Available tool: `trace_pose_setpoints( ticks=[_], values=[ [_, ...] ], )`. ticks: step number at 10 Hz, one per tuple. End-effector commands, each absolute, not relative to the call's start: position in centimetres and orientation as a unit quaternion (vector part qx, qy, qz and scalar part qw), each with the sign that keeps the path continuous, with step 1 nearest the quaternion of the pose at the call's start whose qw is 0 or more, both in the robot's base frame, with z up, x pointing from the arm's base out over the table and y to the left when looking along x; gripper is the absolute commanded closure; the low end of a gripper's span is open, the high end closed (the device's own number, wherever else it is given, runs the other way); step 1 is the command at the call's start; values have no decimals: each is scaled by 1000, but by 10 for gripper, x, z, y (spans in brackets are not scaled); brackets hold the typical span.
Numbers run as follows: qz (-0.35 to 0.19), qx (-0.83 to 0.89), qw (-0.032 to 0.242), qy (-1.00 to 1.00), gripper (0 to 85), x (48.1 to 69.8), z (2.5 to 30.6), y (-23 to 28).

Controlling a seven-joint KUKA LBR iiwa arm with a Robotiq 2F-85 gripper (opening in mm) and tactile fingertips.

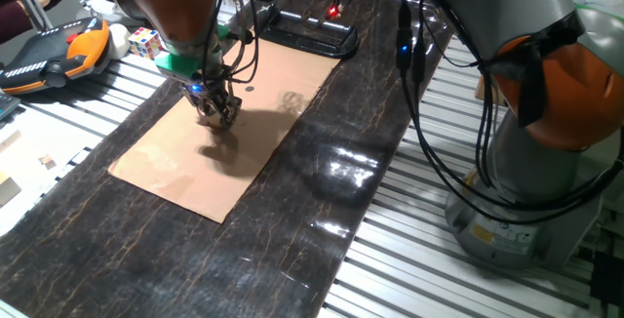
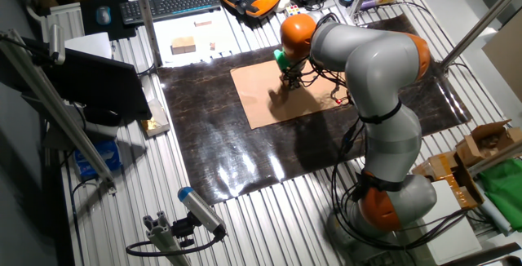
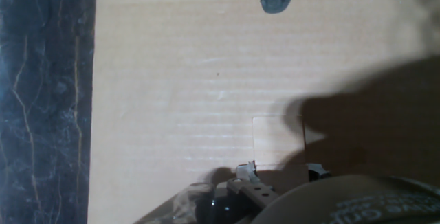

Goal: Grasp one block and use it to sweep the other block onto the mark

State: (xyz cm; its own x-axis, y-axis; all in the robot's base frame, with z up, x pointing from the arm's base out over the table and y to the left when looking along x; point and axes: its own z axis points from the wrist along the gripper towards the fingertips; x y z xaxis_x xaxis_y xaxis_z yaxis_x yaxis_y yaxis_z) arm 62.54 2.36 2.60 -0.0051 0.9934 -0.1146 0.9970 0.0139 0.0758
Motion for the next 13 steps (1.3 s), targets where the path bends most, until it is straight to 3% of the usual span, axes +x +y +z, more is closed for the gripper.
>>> trace_pose_setpoints(
  ticks=[1,13],
  values=[
    [-15,703,68,708,843,625,26,23],
    [-11,681,62,729,843,620,23,13]
  ],
)
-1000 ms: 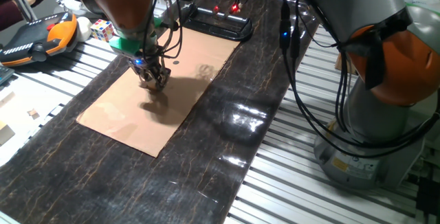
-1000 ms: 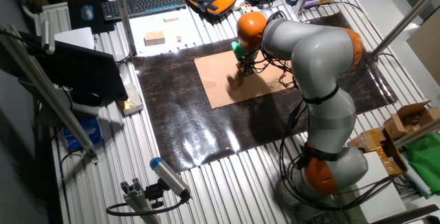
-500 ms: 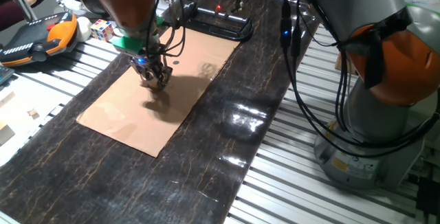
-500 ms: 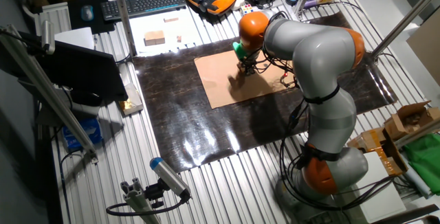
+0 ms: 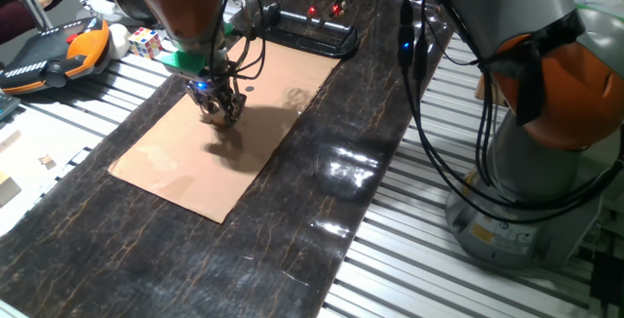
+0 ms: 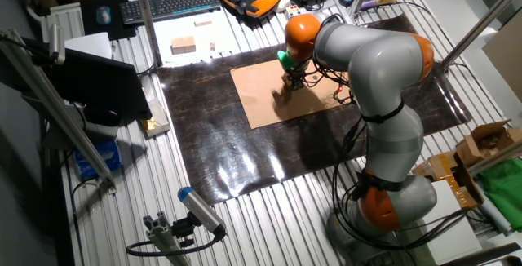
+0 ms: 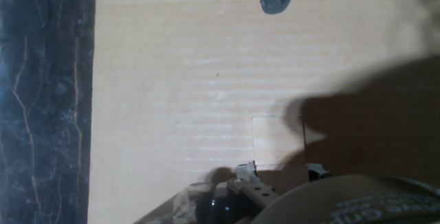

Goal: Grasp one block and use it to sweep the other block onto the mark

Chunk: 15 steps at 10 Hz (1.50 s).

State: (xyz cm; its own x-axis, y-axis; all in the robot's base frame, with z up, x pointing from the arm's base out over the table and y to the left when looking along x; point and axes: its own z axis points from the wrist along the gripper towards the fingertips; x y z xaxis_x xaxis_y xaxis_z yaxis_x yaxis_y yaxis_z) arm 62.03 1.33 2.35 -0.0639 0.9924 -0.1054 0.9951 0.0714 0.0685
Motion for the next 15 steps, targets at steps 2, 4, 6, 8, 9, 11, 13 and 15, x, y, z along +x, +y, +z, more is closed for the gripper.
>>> trace_pose_setpoints(
  ticks=[2,4,6,8,9,11,13,15],
  values=[
    [-10,681,62,730,843,620,23,12],
    [-11,681,62,729,843,620,24,11],
    [-11,687,64,724,843,619,24,9],
    [-12,686,64,725,843,619,23,8],
    [-11,683,63,727,843,618,23,6],
    [-9,679,62,731,843,617,23,5],
    [-9,675,62,735,843,617,23,4],
    [-8,674,61,736,843,617,23,4]
  ],
)
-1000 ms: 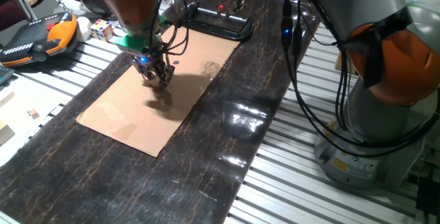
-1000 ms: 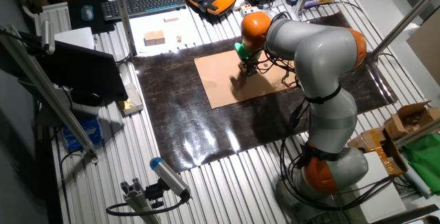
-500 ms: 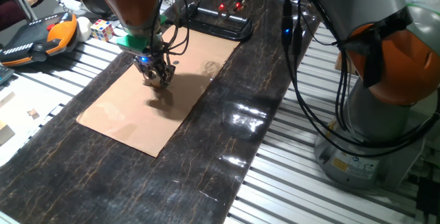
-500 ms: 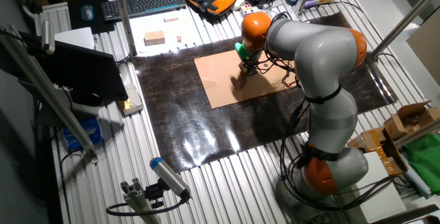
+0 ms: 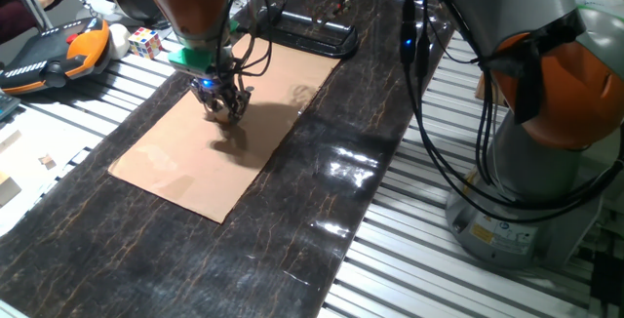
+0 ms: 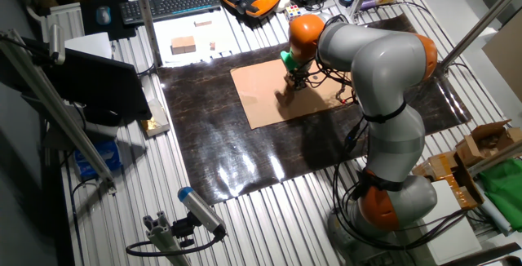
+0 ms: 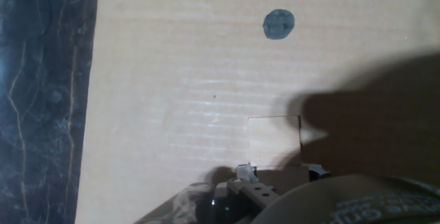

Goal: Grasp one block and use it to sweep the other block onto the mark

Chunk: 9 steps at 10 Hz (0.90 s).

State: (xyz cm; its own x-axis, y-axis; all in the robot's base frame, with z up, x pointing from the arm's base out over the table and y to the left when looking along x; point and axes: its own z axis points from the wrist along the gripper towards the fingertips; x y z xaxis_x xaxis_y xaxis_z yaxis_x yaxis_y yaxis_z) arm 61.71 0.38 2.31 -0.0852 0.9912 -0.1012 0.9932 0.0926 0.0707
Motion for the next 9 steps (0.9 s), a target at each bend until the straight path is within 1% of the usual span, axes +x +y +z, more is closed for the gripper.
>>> trace_pose_setpoints(
  ticks=[1,9],
  values=[
    [-8,673,61,737,843,617,23,3],
    [-6,674,61,736,843,618,21,0]
  ],
)
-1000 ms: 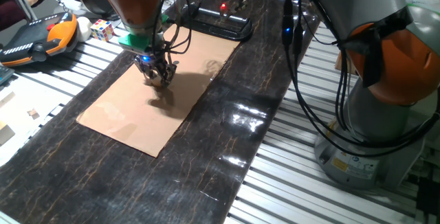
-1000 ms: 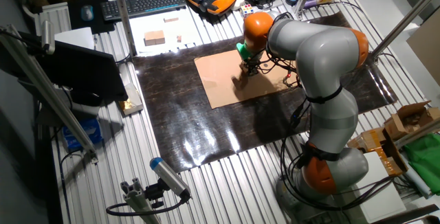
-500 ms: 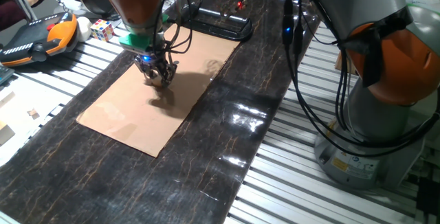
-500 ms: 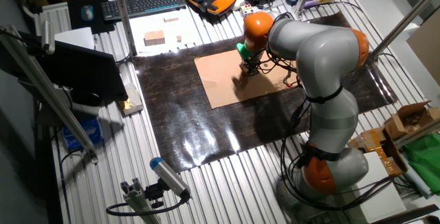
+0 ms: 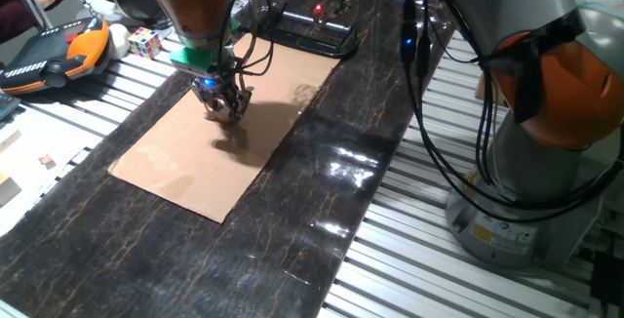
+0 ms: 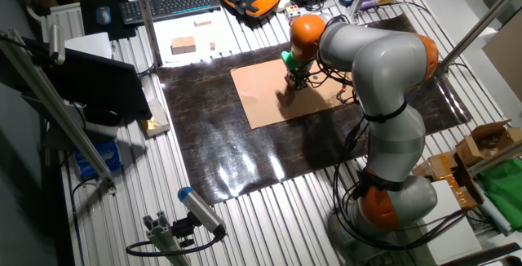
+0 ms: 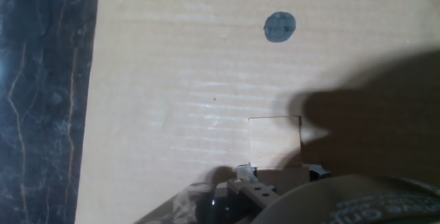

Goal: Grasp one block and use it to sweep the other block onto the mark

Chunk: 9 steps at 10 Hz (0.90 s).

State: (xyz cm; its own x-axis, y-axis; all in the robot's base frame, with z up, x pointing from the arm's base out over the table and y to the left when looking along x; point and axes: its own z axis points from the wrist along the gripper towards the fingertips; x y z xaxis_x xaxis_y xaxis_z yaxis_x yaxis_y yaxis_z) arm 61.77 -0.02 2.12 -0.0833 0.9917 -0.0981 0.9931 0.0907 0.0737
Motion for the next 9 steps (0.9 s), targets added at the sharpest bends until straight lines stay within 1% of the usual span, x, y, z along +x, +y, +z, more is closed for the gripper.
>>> trace_pose_setpoints(
  ticks=[1,9],
  values=[
    [-6,674,61,736,843,618,21,-1],
    [-6,678,63,733,843,619,23,-4]
  ],
)
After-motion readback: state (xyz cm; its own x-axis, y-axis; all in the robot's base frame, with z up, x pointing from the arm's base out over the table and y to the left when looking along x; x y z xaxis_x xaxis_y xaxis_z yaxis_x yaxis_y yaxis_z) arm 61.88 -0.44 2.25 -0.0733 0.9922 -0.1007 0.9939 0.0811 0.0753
